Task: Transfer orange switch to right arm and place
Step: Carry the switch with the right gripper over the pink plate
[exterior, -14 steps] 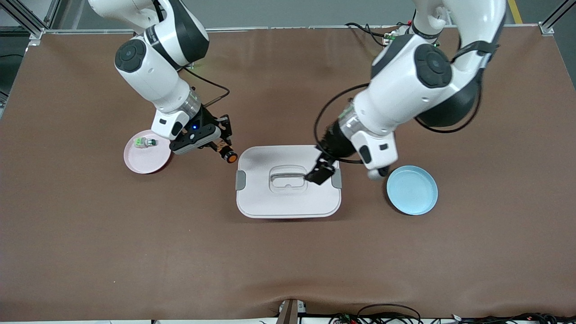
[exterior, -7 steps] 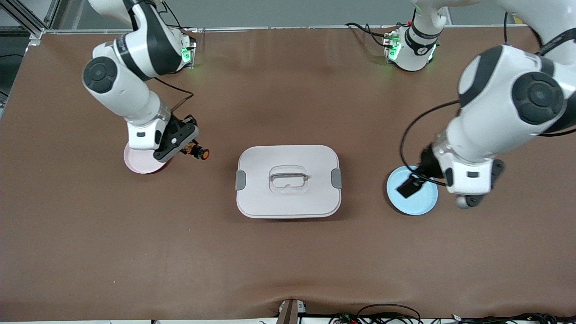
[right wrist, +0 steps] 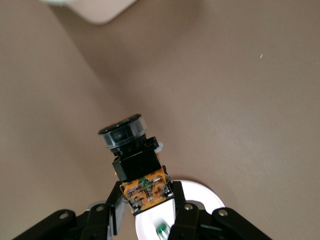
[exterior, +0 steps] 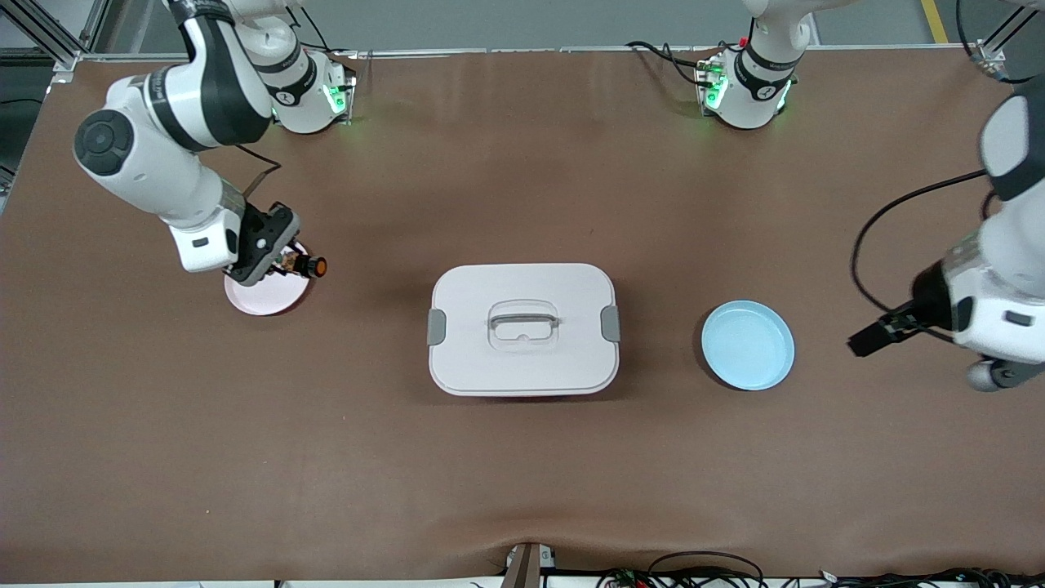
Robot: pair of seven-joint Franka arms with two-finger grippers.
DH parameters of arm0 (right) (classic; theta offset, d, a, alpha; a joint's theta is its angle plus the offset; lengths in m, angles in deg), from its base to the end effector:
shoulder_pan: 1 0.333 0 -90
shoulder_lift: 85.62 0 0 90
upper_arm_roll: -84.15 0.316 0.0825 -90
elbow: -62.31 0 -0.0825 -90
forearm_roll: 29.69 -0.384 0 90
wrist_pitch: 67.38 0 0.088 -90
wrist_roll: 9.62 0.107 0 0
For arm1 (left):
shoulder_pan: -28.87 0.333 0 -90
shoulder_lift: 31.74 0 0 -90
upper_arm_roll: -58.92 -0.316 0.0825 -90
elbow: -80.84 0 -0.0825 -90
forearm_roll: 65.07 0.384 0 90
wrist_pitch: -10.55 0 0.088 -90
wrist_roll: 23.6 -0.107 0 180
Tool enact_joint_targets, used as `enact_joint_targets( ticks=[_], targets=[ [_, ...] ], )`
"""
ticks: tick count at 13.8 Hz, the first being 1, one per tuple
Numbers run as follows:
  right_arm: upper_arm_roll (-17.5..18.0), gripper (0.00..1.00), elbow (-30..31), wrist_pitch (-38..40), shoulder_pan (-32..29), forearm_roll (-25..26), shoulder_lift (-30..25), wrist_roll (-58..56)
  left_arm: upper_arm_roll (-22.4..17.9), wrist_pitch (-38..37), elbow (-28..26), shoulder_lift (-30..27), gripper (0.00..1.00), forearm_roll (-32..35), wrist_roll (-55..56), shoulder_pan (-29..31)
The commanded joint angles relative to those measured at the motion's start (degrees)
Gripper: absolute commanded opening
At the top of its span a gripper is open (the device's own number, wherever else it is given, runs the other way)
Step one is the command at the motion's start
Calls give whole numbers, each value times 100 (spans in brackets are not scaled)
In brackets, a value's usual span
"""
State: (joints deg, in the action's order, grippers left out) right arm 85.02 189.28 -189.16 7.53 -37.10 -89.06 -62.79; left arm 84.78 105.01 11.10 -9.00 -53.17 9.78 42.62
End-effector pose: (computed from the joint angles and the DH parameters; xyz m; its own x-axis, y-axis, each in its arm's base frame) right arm 0.5061 0.0897 0.4007 0.5230 0.8499 0.0649 0.8512 -0.5168 -0.0912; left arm 0.6689 -0.0589 0.5740 0.9182 0.3878 0.0801 0.3886 -0.9214 0.0070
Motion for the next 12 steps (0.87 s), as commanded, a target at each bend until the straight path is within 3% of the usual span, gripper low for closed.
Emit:
enact_joint_targets(
  ticks=[1, 4, 6, 9, 10, 12],
  targets=[
    [89, 0, 555, -258, -447, 187, -324, -841, 69, -112, -136, -314, 100, 41, -586, 303],
    [89, 0, 1188, -1038, -861, 187, -325, -1502, -71, -279, -206, -568, 100, -30, -945, 313],
    [89, 0, 1540, -1592, -941, 214, -298, -1678, -876, -419, -425, -910, 100, -91, -1604, -290],
    [89, 0, 1769, -2086, -1125, 372, -185, -1741, -2474, -508, -1153, -1648, 100, -1012, -2273, -1336],
    [89, 0, 1857, -2252, -1152, 416, -132, -1741, -2880, -508, -1365, -1842, 100, -1040, -2345, -1732],
    [89, 0, 2059, -2639, -1266, 451, -26, -1741, -3104, -508, -1734, -2185, 100, -1058, -2354, -1955]
  ],
)
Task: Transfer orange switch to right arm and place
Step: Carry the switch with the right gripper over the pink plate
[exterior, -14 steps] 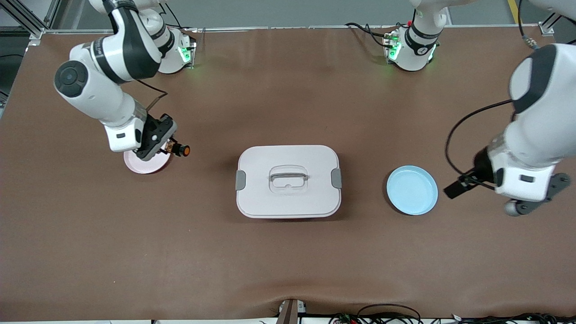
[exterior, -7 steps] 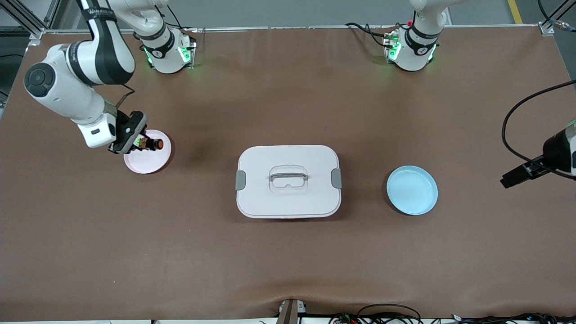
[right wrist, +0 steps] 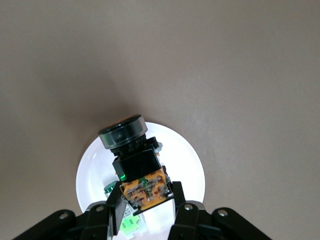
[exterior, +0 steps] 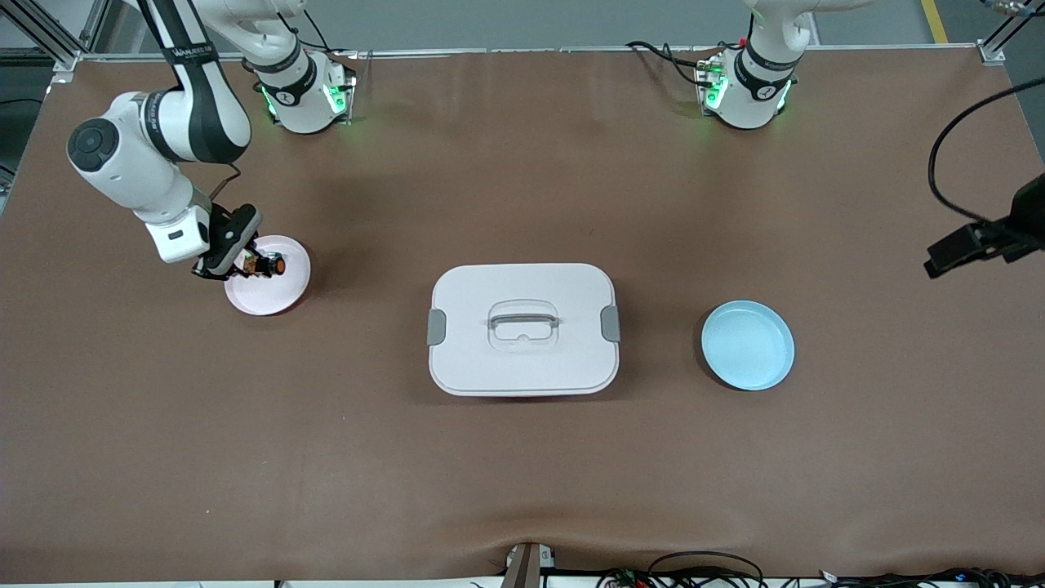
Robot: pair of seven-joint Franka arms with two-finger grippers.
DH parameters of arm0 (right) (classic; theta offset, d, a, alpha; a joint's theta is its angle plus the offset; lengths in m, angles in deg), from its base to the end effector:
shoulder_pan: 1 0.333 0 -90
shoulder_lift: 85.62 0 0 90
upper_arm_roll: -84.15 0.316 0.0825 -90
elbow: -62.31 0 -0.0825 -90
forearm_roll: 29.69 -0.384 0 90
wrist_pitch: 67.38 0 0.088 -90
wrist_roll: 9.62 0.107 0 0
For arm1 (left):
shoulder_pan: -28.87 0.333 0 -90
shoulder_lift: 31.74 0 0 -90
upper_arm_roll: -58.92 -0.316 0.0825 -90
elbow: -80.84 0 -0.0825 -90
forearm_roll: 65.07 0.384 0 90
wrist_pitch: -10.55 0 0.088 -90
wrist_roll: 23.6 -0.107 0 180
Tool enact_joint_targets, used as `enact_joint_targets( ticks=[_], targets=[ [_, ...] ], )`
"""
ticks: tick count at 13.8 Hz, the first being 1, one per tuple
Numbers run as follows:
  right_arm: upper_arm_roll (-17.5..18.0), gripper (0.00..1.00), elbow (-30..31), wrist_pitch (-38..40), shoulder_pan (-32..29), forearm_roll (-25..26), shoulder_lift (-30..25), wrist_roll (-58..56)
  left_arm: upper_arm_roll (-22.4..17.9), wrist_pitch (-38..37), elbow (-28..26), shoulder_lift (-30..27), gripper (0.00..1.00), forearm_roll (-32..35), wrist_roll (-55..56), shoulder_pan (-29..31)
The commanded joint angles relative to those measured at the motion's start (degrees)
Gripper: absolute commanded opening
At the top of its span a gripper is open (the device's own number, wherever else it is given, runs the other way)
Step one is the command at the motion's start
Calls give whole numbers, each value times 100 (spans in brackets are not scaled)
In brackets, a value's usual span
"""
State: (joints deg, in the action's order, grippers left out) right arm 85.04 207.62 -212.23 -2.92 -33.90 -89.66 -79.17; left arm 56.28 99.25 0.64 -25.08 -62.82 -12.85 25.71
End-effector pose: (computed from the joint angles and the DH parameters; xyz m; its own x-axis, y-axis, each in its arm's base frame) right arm 0.4590 -0.0091 0.3048 0.4182 0.9062 0.0634 0.9061 -0.4210 0.0416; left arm 0.5888 -0.0029 0.6368 0.9832 0.1778 0.0400 0.1793 -0.9831 -0.0377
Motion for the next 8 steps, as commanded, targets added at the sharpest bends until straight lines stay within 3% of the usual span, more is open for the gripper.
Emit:
enact_joint_targets(
  ticks=[1, 3, 5, 8],
  targets=[
    [86, 0, 322, -498, -335, 131, 86, -103, -228, 68, -847, -700, 100, -94, -99, -264],
    [86, 0, 445, -762, -484, 131, 244, -103, -132, 208, -1102, -903, 100, -85, -99, -247],
    [95, 0, 446, -895, -678, 131, 455, -181, 219, 305, -1288, -1070, 100, -50, -56, -98],
    [95, 0, 472, -1246, -784, 131, 780, -340, 273, 297, -1288, -1071, 100, -23, -55, -106]
  ],
)
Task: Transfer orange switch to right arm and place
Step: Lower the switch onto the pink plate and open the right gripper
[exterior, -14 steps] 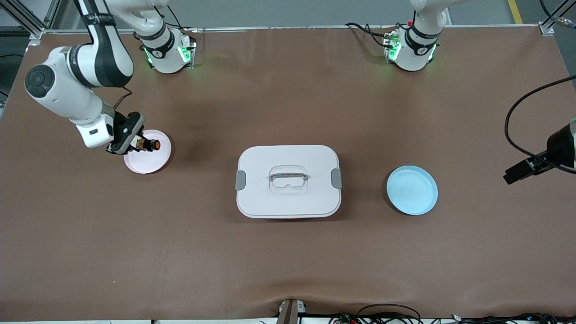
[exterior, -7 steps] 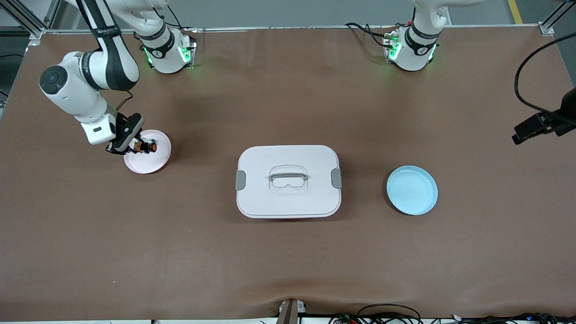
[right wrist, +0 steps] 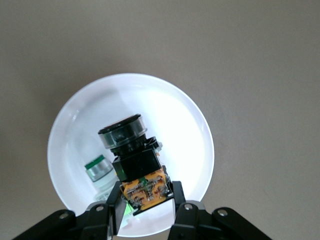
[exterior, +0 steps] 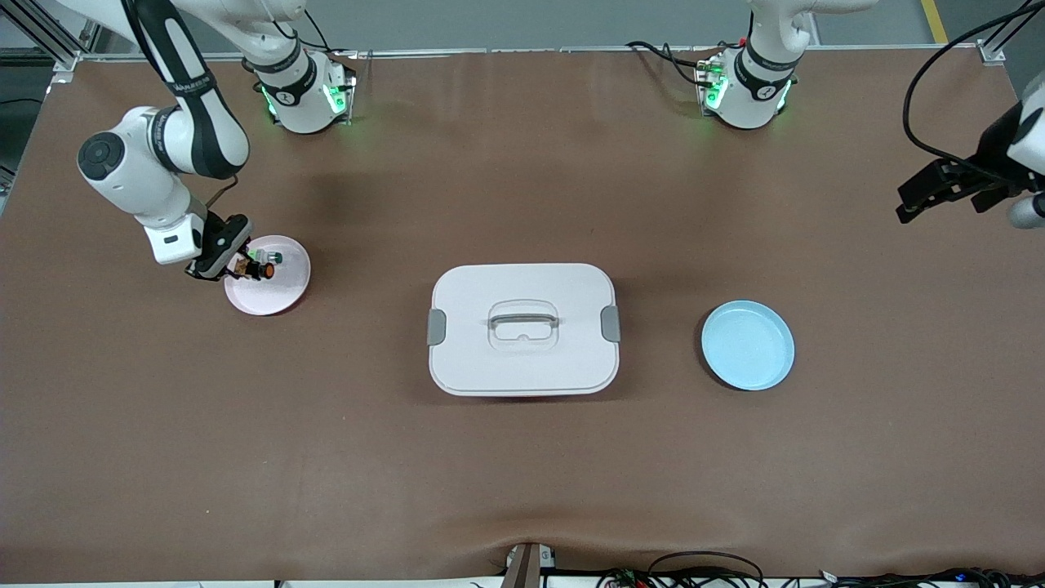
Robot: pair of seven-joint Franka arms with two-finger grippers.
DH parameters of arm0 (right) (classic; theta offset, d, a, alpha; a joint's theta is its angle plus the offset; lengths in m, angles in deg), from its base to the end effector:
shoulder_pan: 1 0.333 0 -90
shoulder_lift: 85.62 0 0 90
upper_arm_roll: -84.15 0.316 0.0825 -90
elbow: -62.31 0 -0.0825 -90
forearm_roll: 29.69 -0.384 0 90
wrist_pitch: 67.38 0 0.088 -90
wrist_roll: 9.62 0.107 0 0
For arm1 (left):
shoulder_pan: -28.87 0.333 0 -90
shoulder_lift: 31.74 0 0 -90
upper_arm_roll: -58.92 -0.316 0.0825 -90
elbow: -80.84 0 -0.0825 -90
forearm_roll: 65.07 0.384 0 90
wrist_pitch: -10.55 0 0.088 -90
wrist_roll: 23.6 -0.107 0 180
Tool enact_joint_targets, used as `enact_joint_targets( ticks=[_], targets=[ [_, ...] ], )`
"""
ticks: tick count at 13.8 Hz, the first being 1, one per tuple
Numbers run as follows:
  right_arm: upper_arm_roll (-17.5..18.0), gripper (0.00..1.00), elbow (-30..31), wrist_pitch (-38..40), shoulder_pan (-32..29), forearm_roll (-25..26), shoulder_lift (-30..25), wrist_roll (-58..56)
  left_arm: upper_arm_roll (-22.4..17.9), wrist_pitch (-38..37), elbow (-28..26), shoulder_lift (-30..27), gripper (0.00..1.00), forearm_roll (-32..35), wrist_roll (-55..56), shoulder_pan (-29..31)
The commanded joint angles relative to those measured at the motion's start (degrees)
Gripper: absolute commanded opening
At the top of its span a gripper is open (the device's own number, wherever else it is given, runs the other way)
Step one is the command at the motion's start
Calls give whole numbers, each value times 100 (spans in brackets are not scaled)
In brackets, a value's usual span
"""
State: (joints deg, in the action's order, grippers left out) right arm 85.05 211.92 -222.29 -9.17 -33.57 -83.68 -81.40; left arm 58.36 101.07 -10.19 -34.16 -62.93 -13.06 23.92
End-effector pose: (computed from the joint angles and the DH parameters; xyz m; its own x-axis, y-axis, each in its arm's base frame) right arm 0.4388 -0.0583 0.2460 0.4826 0.8745 0.0491 0.8736 -0.4846 0.0445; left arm 0.5412 -0.0374 0.6401 0.9935 0.1067 0.0395 0.1080 -0.9937 -0.0302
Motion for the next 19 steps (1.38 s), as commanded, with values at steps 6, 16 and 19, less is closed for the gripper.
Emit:
enact_joint_targets(
  ticks=[6, 16, 19],
  targets=[
    [103, 0, 209, -777, -141, 98, 500, -117, 65, 132, -214, -128, 100, -13, -43, 74],
    [120, 0, 201, -1278, -97, 89, 886, -109, 57, 255, -187, 39, 100, -4, 9, 74],
    [129, 0, 183, -1331, 34, 72, 922, -21, 57, 299, -187, 83, 100, -4, 36, 74]
  ],
)
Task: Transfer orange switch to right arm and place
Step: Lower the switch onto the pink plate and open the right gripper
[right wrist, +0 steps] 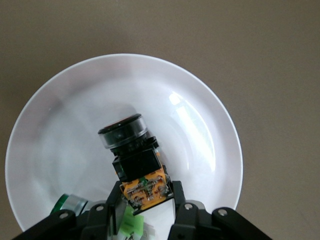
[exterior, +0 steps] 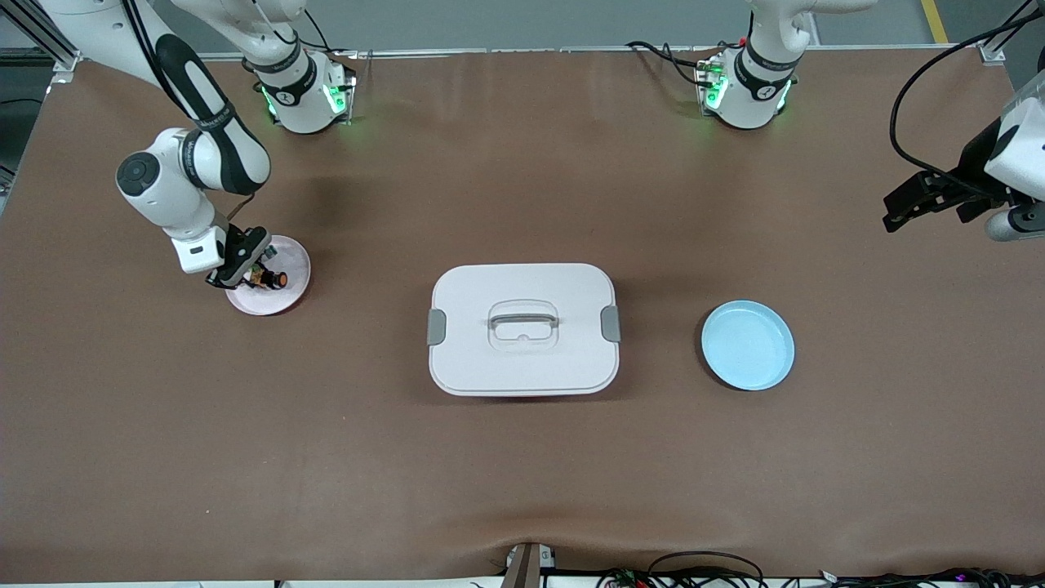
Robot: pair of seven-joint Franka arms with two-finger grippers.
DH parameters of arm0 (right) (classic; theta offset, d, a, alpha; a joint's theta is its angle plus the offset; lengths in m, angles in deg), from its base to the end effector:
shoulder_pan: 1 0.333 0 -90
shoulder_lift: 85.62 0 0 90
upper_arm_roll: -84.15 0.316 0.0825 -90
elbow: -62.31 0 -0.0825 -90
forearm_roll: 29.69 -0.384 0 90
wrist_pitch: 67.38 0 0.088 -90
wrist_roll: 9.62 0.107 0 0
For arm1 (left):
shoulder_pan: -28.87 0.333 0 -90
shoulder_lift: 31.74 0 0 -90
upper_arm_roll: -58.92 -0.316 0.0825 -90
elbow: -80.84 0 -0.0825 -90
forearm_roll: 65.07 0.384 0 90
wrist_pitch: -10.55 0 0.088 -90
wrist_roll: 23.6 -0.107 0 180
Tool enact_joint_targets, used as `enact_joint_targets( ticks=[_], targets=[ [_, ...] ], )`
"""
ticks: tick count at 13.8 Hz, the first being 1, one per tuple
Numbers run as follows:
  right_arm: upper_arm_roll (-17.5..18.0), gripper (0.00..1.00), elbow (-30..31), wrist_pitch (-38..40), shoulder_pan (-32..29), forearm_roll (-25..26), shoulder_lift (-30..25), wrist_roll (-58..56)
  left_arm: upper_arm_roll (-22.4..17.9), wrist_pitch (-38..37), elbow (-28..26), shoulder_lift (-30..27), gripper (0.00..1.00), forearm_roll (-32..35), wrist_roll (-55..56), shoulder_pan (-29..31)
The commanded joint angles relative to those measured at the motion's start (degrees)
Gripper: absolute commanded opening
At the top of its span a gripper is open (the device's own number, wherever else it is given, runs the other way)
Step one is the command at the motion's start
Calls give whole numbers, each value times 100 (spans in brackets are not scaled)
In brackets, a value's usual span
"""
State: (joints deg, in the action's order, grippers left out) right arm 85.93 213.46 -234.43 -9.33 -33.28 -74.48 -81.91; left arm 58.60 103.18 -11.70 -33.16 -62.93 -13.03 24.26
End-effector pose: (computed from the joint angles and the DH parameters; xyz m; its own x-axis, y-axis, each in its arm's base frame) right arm 0.4307 -0.0527 0.1871 0.4639 0.8845 0.0488 0.8818 -0.4663 0.0706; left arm 0.5497 -0.0373 0.6214 0.9937 0.1076 0.0327 0.1086 -0.9936 -0.0317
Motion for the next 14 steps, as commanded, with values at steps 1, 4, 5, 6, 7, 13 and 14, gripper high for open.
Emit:
enact_joint_targets(
  ticks=[1, 4, 5, 6, 7, 13, 14],
  targets=[
    [42, 0, 29, -117, 60, 33, 2, 31, 32, 89, -28, -16, 100, -4, 24, 30],
    [42, 0, 20, -135, 139, -19, 46, 127, 32, 89, -19, -8, 100, -4, 32, 30],
    [42, 0, 20, -144, 139, -19, 54, 128, 32, 89, -11, -8, 100, -4, 32, 30],
    [42, 5, 12, -135, 130, -19, 55, 206, 32, 89, -10, -8, 100, -4, 32, 30],
    [33, 99, -6, -74, 122, -19, 55, 294, 32, 89, -10, -8, 100, -4, 32, 30],
    [15, 100, -777, 1969, -63, -19, -463, 303, 32, 97, -10, -8, 100, -4, 32, 48],
    [6, 100, -1041, 2514, -63, -19, -534, 321, 32, 106, -10, -8, 100, -4, 32, 48]
  ],
)
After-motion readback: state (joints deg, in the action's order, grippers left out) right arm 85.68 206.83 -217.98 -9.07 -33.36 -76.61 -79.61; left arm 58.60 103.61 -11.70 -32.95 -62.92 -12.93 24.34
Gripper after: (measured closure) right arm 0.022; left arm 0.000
